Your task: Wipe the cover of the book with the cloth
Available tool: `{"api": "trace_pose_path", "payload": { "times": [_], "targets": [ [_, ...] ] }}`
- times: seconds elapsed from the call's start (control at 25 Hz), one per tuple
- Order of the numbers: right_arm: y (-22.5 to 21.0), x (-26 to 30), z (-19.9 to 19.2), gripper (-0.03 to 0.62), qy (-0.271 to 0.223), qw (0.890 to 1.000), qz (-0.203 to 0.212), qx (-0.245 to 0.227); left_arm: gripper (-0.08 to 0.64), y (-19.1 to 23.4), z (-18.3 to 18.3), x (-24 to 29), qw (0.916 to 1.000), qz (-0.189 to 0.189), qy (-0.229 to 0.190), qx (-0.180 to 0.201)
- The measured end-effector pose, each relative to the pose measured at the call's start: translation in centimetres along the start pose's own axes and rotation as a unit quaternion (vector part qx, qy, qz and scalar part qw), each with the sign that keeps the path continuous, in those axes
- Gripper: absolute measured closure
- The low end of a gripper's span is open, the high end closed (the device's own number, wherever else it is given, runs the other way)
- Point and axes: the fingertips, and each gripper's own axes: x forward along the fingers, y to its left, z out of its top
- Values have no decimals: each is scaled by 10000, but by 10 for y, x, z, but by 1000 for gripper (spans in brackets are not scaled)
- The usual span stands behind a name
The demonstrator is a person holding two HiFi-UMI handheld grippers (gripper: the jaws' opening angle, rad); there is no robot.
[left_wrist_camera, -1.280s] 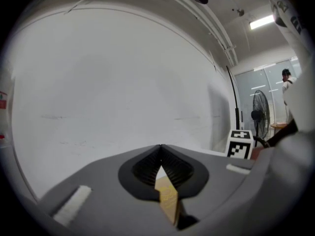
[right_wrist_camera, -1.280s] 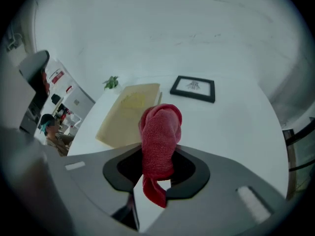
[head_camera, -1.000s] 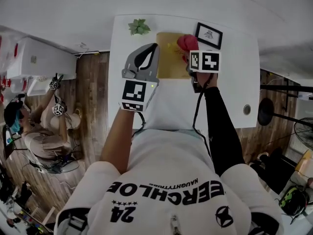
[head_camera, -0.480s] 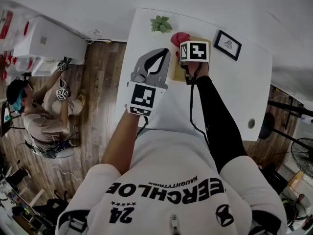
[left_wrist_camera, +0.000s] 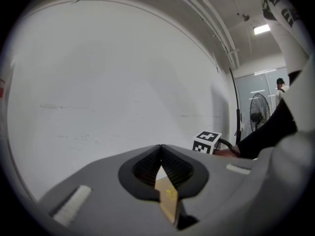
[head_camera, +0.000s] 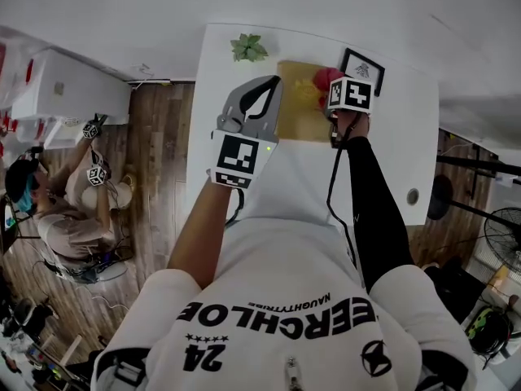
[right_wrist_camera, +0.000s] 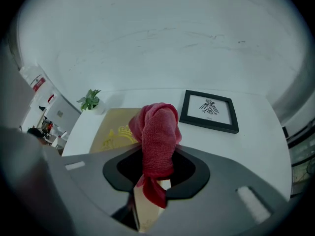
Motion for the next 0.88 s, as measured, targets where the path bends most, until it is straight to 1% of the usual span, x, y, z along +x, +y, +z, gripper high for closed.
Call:
{"api": "trace_pose_path", "payload": {
  "times": [0.08,0.16,0.24,0.36,0.44,0.52,0.56,0.64,0.68,0.76,0.88],
  "targets": [
    [-2,0,0,488,-44,10000,-28,-13,514,-4,-1,1,10000,-51,5,-4],
    [0,-1,2,488,-81,9997,-83,-199,514,-6,0,1,10000,-82,1,6],
    [9,-6,5,488,-177,9992,13,-345,514,-6,1,0,9999,-98,-17,18],
    [45,-15,9,488,-287,9974,555,-360,514,-3,2,-4,10000,-86,-40,1],
    [76,-20,9,488,-279,9944,889,-489,514,-2,2,-7,10000,-77,-40,-7],
    [107,-19,1,488,-109,9910,1138,-698,514,-1,2,-9,10000,-68,-34,-19],
    [120,-15,-8,488,78,9894,1217,-794,514,0,2,-9,10000,-62,-31,-19],
    [135,-3,-31,488,522,9861,1226,-989,514,2,1,-10,10000,-51,-33,-15],
    [137,2,-38,488,640,9849,1176,-1096,514,2,1,-10,10000,-48,-36,-16],
    [138,4,-42,488,669,9841,1094,-1230,514,2,1,-11,10000,-46,-35,-26],
    [133,2,-40,488,647,9851,1096,-1158,514,3,-1,-12,10000,-39,-16,-42]
  ]
}}
